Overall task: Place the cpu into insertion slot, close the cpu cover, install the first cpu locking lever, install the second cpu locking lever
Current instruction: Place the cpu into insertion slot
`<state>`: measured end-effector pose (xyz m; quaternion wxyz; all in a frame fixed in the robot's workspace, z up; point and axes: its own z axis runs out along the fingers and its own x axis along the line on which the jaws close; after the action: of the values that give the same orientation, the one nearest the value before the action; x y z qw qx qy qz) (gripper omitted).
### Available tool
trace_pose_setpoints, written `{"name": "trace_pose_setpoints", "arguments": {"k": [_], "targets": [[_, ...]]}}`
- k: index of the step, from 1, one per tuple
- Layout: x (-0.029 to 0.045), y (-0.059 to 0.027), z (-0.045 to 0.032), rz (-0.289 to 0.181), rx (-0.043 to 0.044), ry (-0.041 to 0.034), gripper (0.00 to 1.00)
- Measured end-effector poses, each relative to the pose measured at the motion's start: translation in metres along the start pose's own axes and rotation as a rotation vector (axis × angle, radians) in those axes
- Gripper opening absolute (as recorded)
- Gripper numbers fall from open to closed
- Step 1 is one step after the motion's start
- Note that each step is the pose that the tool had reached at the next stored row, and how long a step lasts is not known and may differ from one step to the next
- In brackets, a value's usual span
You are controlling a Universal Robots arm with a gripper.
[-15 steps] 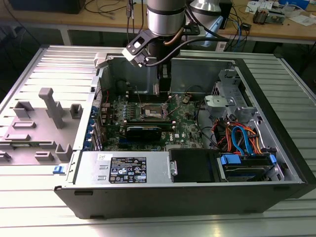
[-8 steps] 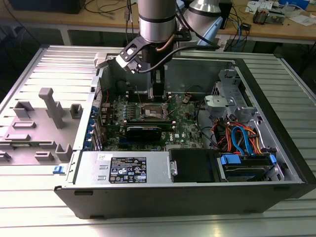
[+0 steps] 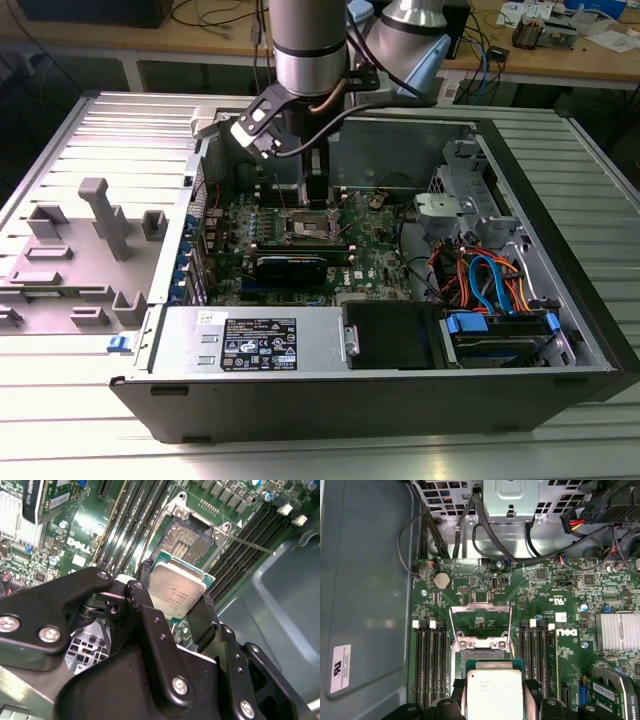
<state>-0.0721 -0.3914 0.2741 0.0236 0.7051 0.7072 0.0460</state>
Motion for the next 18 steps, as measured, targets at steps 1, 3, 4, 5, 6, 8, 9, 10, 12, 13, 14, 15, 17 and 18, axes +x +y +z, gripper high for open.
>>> {"name": "trace_pose_setpoints", "arguments": {"k": [1,3,4,5,6,8,9,10,12,13,14,15,17,18], "targets": [[0.0000,-0.0006,0.0019,-0.001,-0.0003,0.0001,0.54],[0.0000,-0.0020,0.0065,-0.002,-0.0009,0.0003,0.54],[-0.0001,-0.0025,0.0083,-0.003,-0.0011,0.0004,0.54],[-0.0002,-0.0038,0.0123,-0.004,-0.0018,0.0004,0.54],[-0.0002,-0.0047,0.0146,-0.005,-0.0021,0.0004,0.54],[-0.0003,-0.0064,0.0188,-0.007,-0.0026,0.0006,0.54],[-0.0003,-0.0077,0.0206,-0.008,-0.0030,0.0008,0.54],[-0.0004,-0.0085,0.0218,-0.008,-0.0033,0.0008,0.54],[-0.0005,-0.0093,0.0229,-0.010,-0.0036,0.0008,0.54],[-0.0005,-0.0095,0.0230,-0.010,-0.0036,0.0008,0.54],[-0.0004,-0.0095,0.0232,-0.010,-0.0036,0.0008,0.54],[-0.0005,-0.0095,0.0232,-0.010,-0.0036,0.0008,0.54],[-0.0004,-0.0096,0.0235,-0.010,-0.0037,0.0010,0.54],[-0.0005,-0.0097,0.0238,-0.010,-0.0037,0.0010,0.54]]}}
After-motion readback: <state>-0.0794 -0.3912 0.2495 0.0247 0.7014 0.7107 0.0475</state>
